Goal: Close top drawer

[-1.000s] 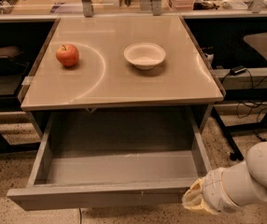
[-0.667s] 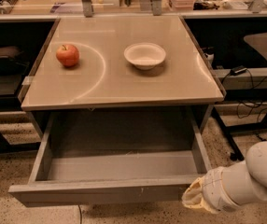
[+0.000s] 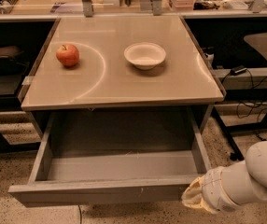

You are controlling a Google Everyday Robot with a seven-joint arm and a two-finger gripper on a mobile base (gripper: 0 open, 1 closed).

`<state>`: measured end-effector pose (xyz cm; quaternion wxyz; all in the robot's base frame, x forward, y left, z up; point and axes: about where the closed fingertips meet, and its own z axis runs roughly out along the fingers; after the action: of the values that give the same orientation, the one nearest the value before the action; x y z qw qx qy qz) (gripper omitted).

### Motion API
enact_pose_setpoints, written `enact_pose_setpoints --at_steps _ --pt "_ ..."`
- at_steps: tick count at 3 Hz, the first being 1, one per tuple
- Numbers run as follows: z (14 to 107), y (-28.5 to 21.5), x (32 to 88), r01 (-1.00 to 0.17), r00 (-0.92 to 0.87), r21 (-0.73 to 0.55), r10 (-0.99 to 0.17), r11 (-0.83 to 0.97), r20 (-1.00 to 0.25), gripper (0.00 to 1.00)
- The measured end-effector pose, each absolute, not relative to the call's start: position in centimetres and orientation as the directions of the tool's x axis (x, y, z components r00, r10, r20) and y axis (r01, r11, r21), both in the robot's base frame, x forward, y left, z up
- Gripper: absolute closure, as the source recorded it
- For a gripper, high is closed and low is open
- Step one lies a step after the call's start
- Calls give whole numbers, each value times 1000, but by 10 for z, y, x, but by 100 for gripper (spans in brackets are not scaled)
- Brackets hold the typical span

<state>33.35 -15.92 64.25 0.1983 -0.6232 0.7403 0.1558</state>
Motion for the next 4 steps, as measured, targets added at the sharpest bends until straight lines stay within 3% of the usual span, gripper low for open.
enact_pose_setpoints --at_steps 1,2,4 --pt "643 -159 334 -985 -143 -18 -861 174 -487 13" --pt "652 -152 345 -986 -118 -44 -852 163 -509 0" --pt "690 -113 420 -980 56 -187 -826 60 -560 42"
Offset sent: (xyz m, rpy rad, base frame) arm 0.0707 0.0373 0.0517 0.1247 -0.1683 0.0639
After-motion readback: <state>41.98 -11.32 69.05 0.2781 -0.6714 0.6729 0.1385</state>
